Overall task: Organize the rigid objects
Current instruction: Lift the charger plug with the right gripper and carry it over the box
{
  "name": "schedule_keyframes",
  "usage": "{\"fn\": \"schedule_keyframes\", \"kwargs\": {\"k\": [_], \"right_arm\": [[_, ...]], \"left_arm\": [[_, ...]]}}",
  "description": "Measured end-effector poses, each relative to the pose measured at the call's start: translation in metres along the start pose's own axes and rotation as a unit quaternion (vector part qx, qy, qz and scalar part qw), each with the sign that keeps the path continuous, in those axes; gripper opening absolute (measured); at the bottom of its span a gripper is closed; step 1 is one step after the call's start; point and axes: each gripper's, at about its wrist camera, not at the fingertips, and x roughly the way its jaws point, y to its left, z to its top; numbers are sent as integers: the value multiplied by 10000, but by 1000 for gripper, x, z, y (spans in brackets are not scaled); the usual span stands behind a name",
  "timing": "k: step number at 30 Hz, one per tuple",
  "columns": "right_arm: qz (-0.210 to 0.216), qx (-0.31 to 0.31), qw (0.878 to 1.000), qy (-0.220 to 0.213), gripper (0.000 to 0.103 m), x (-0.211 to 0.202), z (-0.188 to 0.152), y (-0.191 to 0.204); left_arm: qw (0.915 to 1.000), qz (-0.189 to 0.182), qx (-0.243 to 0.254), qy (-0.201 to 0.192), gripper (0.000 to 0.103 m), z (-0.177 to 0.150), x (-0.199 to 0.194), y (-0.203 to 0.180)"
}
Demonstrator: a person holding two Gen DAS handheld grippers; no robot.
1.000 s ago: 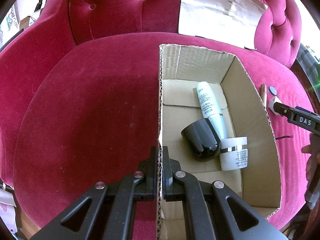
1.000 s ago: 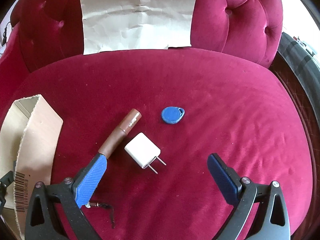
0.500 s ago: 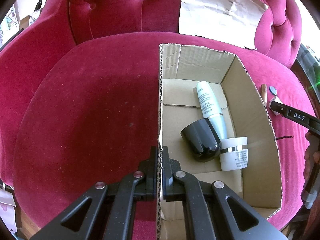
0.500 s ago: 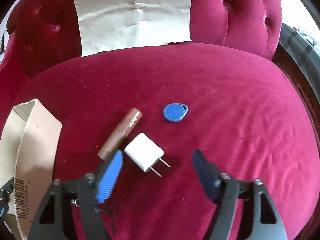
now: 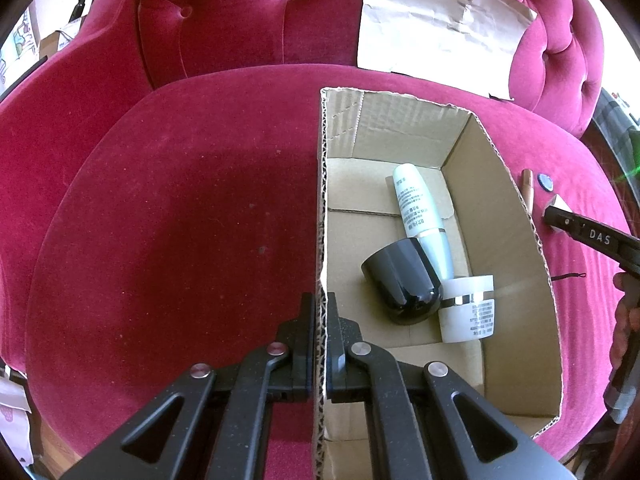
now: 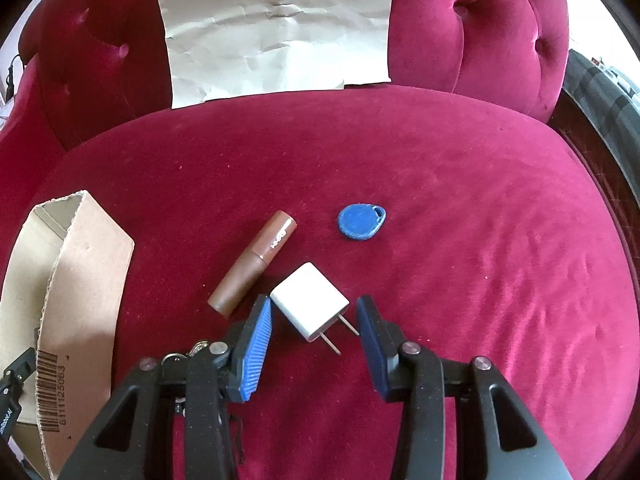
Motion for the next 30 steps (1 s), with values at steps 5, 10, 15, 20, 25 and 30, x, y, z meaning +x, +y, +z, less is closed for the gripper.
{"fn": "schedule_keyframes", "kwargs": {"k": [5,10,15,20,25,30], "right_arm": [[-85,50,9999,-35,46,-9,4,-2],[-162,105,9998,-37,46,-20,10,-5],[-167,113,9997,-121,46,-38,17,-3],[-103,40,9995,-303,46,-59,25,3],[-7,-97,9988,-488,46,-78,30,14],[88,-215,9978,-621,46,-93,33,28]], "left_arm": [[10000,0,3,-1,3,0,0,0],[10000,0,2,-1,3,0,0,0],[10000,-6,-5,-6,3,0,-1,0],[10000,-6,1,-6,3,0,-1,0],[10000,-7,3,-4,3,1,0,2],[10000,-9,-1,-5,3,1,0,1]]}}
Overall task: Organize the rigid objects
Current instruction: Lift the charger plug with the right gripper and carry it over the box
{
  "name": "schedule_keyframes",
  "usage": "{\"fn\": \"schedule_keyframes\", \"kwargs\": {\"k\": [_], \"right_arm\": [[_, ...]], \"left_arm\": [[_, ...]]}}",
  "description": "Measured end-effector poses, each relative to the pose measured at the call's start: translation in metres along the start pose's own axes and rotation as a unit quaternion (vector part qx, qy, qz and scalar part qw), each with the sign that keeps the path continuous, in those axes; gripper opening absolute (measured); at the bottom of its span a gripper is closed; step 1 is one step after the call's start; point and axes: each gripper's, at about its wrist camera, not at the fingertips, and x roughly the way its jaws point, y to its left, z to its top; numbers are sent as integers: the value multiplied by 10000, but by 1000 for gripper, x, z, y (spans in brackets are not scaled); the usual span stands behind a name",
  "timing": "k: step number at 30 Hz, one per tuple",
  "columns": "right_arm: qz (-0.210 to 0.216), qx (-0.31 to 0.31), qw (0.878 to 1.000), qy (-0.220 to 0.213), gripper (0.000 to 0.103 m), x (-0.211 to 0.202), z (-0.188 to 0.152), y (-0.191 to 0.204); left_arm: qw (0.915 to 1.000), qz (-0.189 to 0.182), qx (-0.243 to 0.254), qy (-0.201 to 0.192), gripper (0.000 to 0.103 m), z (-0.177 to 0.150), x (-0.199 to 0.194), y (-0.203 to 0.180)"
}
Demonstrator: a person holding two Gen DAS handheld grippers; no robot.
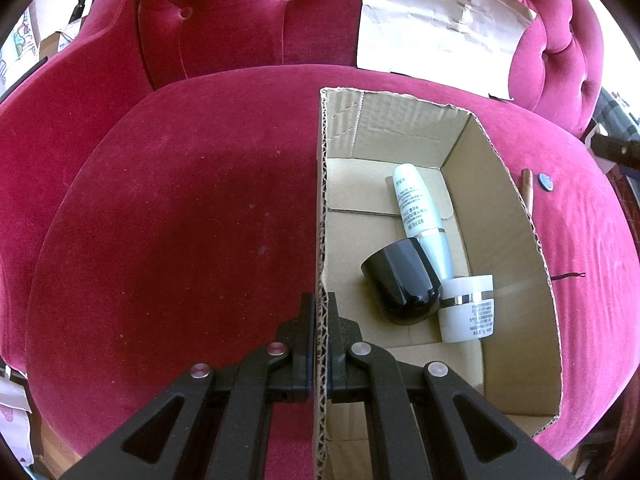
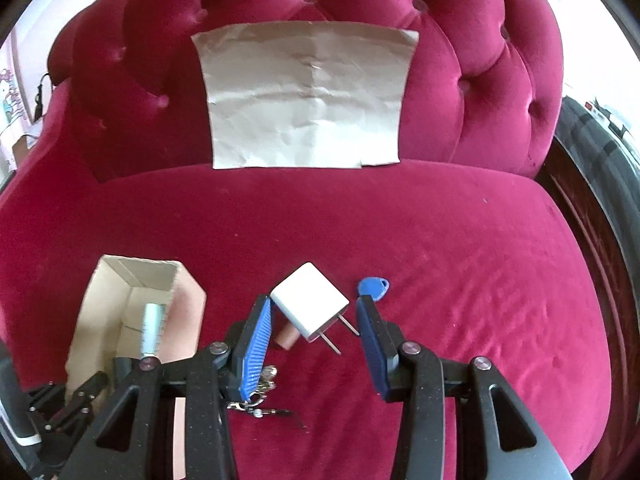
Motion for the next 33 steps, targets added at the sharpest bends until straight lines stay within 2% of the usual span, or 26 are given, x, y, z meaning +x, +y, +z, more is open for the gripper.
{"fn": "schedule_keyframes", "kwargs": {"k": [13,33], "right_arm": [[450,-449,9977,-245,46,-27,7,40],[1229,-1014,9872,-103,46,-16,-14,107]], "left_arm": [[10000,1,-1,1,3,0,0,0],[10000,-9,-7,7,3,0,-1,-3]]}}
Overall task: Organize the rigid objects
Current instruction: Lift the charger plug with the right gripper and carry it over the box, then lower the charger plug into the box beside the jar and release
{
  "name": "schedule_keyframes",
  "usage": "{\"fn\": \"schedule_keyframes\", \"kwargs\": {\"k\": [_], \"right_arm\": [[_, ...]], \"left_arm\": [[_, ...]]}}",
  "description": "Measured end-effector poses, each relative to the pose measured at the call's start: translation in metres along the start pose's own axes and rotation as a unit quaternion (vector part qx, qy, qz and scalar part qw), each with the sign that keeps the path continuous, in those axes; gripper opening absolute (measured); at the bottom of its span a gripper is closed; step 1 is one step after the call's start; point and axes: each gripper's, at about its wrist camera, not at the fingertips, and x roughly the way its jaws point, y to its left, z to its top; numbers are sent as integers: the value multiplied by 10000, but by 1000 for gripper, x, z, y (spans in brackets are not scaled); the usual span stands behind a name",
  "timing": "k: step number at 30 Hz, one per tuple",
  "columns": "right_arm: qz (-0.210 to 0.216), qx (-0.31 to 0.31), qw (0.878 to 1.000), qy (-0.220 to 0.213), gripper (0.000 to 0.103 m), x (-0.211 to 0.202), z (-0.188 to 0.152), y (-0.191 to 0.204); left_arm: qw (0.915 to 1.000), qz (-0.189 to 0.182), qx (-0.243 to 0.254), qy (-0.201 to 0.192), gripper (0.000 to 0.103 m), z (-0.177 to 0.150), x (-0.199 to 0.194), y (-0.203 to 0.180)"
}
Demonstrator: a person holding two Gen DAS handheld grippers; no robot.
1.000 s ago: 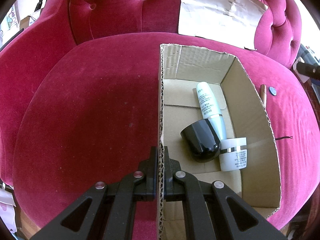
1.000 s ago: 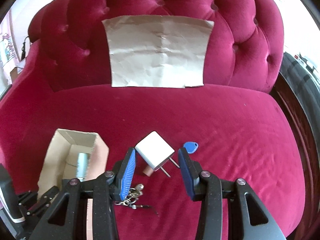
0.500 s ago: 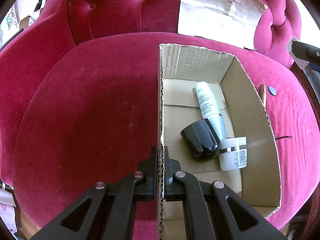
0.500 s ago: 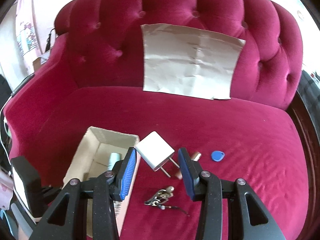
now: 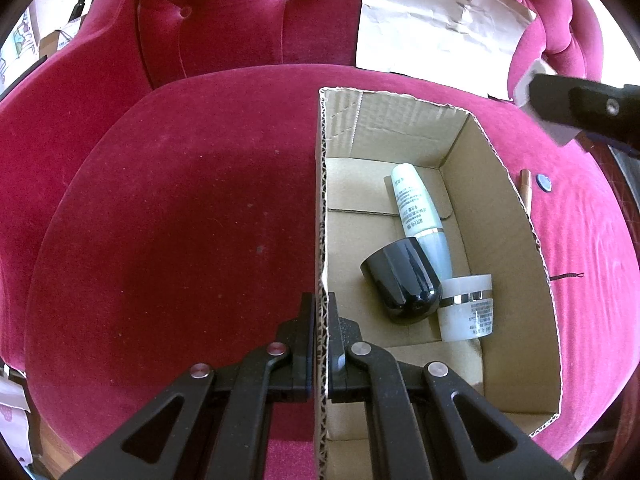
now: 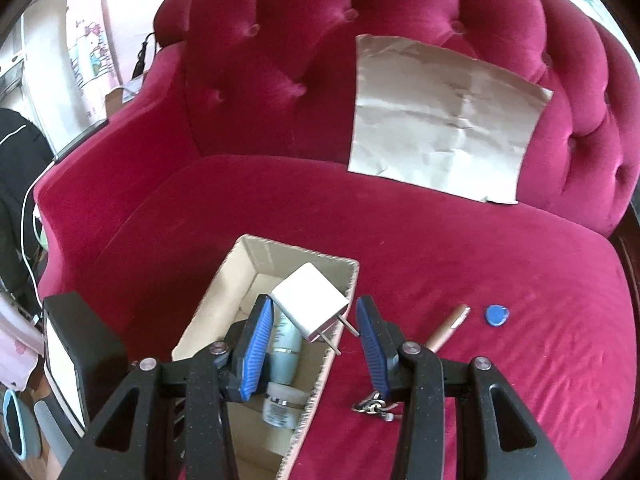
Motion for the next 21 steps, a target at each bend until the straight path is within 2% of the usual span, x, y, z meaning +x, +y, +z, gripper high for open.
{"fn": "schedule_keyframes", "kwargs": {"k": [15,21], "right_arm": [[213,-89,9990,391,46,41,-17,14],[233,-125,9986,453,46,44,-19,17]], "left_arm": [[10000,-19,-20,1,3,-1,-1,-2],[10000,-22,-19,1,3,-1,-1,-1]]}}
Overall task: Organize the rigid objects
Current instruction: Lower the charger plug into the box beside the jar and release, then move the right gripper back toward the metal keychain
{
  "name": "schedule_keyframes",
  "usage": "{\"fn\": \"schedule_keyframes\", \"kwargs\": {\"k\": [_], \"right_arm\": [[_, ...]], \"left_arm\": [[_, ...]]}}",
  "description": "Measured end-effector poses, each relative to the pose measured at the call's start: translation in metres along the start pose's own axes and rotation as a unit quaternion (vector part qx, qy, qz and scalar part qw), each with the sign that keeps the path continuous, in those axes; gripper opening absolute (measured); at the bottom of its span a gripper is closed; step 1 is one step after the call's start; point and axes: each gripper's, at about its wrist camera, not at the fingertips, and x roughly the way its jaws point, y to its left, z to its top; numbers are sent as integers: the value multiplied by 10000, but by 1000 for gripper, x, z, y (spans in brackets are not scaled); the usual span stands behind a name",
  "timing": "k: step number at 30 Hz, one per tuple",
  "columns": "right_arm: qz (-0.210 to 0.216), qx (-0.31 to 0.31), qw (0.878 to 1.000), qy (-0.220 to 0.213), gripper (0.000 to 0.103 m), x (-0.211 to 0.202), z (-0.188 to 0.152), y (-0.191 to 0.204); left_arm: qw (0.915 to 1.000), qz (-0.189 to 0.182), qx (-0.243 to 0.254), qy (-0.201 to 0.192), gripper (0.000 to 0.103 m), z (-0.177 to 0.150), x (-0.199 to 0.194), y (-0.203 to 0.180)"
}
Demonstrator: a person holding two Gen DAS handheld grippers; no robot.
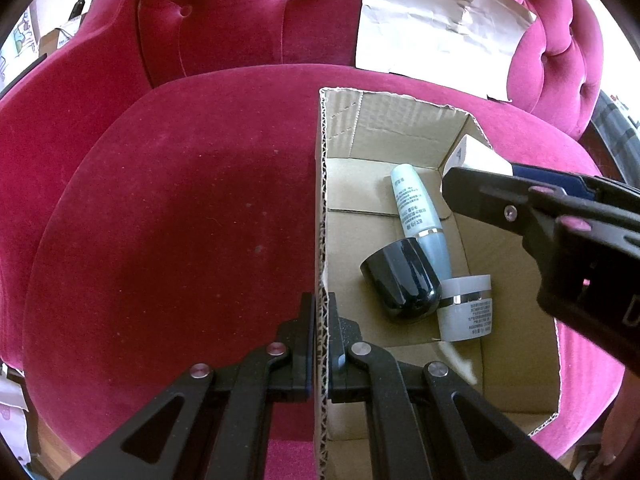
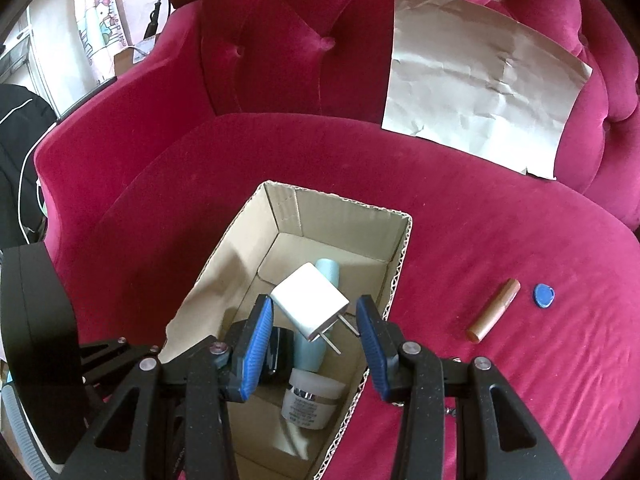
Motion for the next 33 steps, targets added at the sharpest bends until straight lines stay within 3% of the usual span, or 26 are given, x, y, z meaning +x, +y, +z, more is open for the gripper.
{"fn": "schedule_keyframes", "kwargs": {"k": [12,16,17,19,20,33], "right_arm": [[-166,-109,9998,-46,49,0,4,4],[-324,-81,9994,-120,64,-2,5,0],[-368,-81,9992,-121,78,-2,5,0],[-400,-62,9991,-154,95,-2,5,-2],[-419,-49,9990,-162,98,-2,5,-3],[-569,65,9981,-231,102,-10,7,-14]], "left_arm": [[10000,1,1,3,3,0,0,-1],[10000,-9,5,-4,4,-1,0,-3],[10000,-3,11,-5,4,-1,0,-3],[10000,-18,-12,-12,4,-1,0,-2],[10000,-28,-23,-8,4,-1,0,-2],[10000,-18,2,-6,4,-2,-1,-1]]}}
